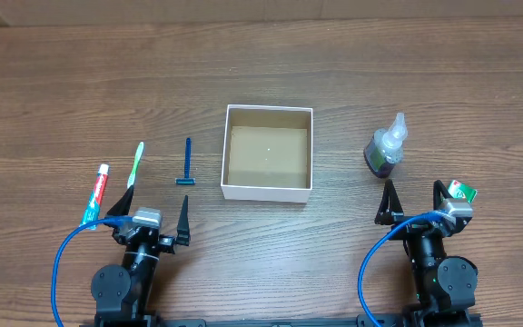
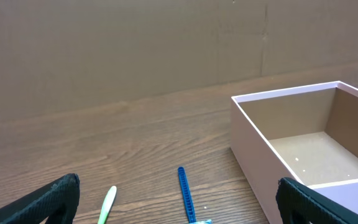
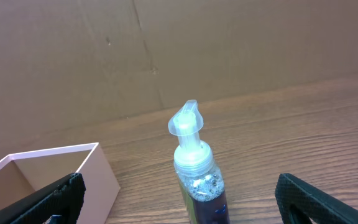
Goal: Pack container
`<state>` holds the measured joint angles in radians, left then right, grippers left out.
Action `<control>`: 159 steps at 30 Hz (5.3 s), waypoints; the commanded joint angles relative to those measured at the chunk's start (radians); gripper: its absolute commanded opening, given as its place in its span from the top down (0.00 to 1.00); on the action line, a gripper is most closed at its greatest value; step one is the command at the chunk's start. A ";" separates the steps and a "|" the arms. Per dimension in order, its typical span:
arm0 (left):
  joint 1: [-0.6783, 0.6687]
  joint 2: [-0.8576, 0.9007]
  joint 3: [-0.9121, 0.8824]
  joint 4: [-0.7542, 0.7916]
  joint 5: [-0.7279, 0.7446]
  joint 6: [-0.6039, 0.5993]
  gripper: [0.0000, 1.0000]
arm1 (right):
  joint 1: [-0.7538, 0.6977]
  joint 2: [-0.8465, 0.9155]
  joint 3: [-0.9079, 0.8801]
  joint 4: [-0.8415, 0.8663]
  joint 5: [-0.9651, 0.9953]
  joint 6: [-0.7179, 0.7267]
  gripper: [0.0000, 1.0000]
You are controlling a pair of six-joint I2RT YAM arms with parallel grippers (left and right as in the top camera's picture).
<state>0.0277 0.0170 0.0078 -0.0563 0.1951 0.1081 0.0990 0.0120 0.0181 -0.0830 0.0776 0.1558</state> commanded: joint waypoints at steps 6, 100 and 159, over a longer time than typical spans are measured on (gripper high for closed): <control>-0.004 -0.006 -0.003 0.001 0.012 0.011 0.00 | 0.003 -0.009 -0.010 0.006 -0.004 -0.007 0.00; -0.004 0.612 1.003 -0.904 -0.048 -0.213 0.00 | -0.044 1.538 1.041 -0.614 -0.058 -0.183 0.50; -0.004 0.612 1.003 -0.897 -0.048 -0.213 0.00 | 0.608 1.698 1.500 -0.535 0.179 0.273 0.96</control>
<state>0.0277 0.6296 0.9867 -0.9569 0.1383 -0.0990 0.7033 1.6936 1.4937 -0.6651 0.2302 0.3305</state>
